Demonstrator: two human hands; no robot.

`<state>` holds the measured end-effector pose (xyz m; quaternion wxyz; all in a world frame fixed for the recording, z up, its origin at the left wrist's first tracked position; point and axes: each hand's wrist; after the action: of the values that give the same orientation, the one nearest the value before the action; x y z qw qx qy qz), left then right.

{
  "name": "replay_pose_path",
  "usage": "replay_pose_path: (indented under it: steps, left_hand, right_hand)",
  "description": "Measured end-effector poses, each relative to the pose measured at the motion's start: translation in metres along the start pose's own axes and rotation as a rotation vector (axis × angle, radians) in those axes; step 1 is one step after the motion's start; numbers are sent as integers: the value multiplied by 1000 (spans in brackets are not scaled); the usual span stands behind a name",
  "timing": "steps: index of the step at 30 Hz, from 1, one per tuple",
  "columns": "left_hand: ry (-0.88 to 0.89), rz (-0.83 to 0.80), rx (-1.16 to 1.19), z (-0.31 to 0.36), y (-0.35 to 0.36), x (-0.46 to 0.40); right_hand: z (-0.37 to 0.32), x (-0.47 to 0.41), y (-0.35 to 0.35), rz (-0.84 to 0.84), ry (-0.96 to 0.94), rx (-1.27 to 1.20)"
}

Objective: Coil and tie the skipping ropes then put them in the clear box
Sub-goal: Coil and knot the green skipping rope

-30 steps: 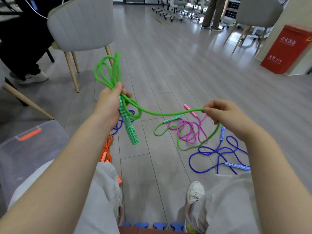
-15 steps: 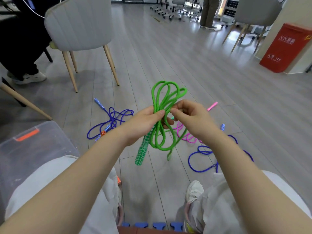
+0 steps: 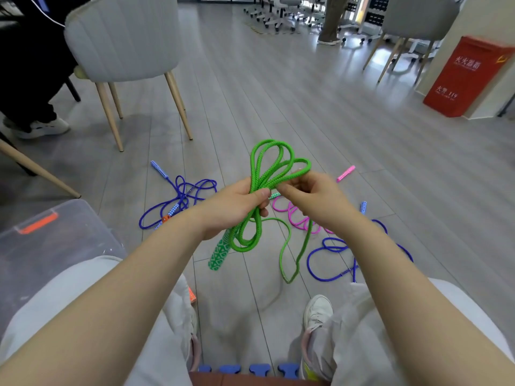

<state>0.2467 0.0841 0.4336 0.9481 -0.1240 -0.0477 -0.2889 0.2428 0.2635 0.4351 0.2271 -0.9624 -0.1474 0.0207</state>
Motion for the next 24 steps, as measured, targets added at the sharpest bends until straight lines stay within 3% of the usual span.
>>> replay_pose_path:
  steps: [7,10,12,18,24]
  left_hand:
    - [148,397,388,10,-41,-1]
    - [193,598,531,11,-64,1]
    - [194,646,569,9,-68,2]
    - [113,446,469,2,-36,-7]
    - [84,299,405,5,-7,-9]
  right_hand:
    - [-1,4,-42,-82,89,-29]
    - [7,5,-57,-34,112,-28]
    - [9,3,-59,27,103,-54]
    - [-1,-1,-17,75,-42,-178]
    - [-2,-3,14,60,-151,-77]
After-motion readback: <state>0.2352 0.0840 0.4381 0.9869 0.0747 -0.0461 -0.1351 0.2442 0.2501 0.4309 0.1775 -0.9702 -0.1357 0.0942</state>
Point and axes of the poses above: each hand's wrist, its own x-axis away from the middle knuckle, its own y-axis out of the palm, z = x × y, and after that the axes turned 11 degrees about -z, right-handed
